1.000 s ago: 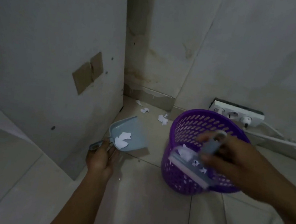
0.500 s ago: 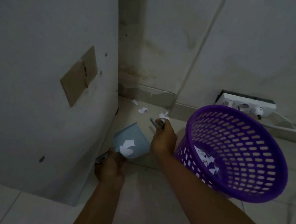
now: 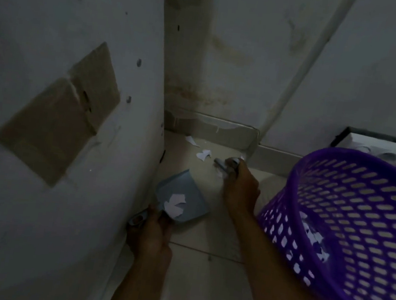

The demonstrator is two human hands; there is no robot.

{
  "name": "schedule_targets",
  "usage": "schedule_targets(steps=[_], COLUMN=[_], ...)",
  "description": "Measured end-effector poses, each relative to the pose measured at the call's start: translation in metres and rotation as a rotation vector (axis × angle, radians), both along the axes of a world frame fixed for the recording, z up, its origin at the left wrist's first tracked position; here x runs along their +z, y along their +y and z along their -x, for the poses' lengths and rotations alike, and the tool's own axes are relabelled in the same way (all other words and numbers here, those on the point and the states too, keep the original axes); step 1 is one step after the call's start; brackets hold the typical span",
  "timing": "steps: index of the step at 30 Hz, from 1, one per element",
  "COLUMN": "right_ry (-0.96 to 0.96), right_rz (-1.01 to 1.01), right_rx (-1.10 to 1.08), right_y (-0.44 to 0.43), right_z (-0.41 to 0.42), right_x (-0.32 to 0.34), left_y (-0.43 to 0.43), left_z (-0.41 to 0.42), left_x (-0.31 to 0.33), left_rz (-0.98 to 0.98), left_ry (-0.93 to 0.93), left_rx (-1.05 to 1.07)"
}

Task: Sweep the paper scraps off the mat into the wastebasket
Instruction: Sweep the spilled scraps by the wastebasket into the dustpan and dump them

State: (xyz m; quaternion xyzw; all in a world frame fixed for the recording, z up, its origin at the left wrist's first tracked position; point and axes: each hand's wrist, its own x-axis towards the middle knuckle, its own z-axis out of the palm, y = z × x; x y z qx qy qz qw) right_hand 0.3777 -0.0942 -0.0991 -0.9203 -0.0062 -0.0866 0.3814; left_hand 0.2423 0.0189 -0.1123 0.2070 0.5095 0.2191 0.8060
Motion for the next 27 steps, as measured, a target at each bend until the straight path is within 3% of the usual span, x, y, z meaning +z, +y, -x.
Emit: schedule_targets(steps=[4, 10, 14, 17, 21, 27], right_ry=[-0.177, 0.010, -0.200, -0.297, -0.295, -0.120], right_rz=[-0.126, 0.059, 0.056, 0.038, -0.003, 0.167], right_rx=[-0.113, -0.091, 0.098, 0.019, 0.074, 0.005], right_y=[0.002, 0.023, 0.027, 0.023, 0.041, 0.038], right_z=[-0.011, -0.021, -0.013, -0.041, -0.053, -0.034], right_x=[0.010, -0.016, -0.002, -0.014, -0.023, -0.022], left_y=[-0.006, -0.004, -0.001, -0.002, -0.003, 0.002], left_z=[-0.011, -0.017, -0.021, -0.023, -0.021, -0.016], left_x=[-0.009, -0.017, -0.022, -0.028, -0.029, -0.031], left_rz=[0.001, 0.013, 0.006, -0.007, -0.005, -0.011], left_ry=[0.012, 0.006, 0.017, 0.049, 0.038, 0.023], left_rx=[0.026, 0.039, 0.050, 0.044, 0.005, 0.013])
